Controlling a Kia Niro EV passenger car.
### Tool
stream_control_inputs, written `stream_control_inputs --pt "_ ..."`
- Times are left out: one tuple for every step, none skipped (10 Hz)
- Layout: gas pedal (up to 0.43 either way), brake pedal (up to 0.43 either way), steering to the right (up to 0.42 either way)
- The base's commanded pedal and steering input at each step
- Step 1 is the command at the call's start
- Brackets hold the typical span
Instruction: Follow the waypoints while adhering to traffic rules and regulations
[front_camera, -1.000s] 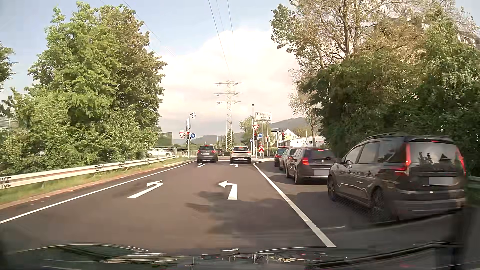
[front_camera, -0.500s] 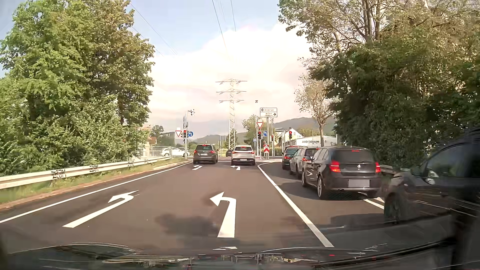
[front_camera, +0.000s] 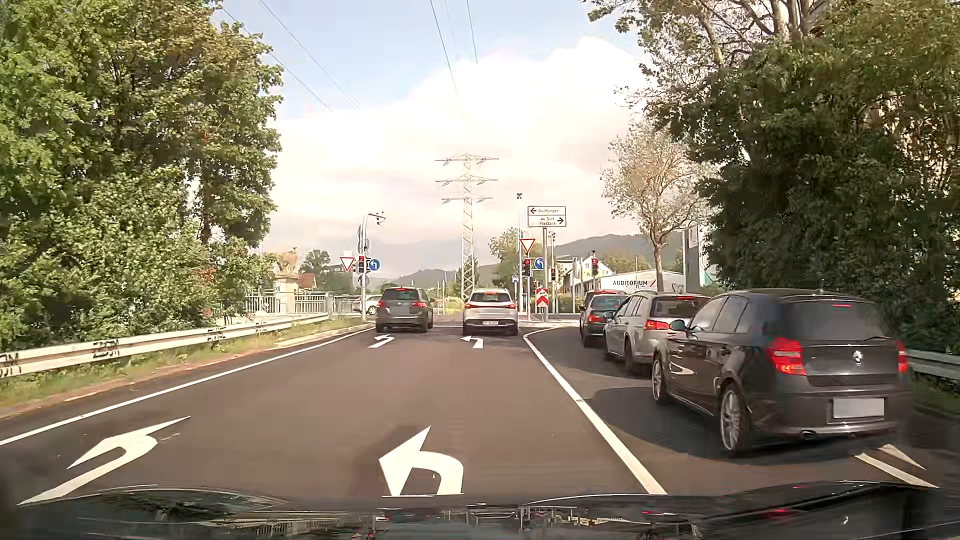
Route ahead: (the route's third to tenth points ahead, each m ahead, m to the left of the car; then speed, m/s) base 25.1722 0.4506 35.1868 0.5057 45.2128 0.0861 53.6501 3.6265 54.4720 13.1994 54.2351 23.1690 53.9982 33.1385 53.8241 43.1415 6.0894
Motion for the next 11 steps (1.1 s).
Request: stream_control_inputs --pt "0.0 0.171 -0.012" --pt "0.0 0.171 -0.012" --pt "0.0 0.171 -0.012" --pt "0.0 0.171 -0.012" --pt "0.0 0.171 -0.011" --pt "0.0 0.171 -0.011" --pt "0.0 0.171 -0.011" --pt "0.0 0.171 -0.011" --pt "0.0 0.171 -0.01" --pt "0.0 0.171 -0.01" --pt "0.0 0.171 -0.01"
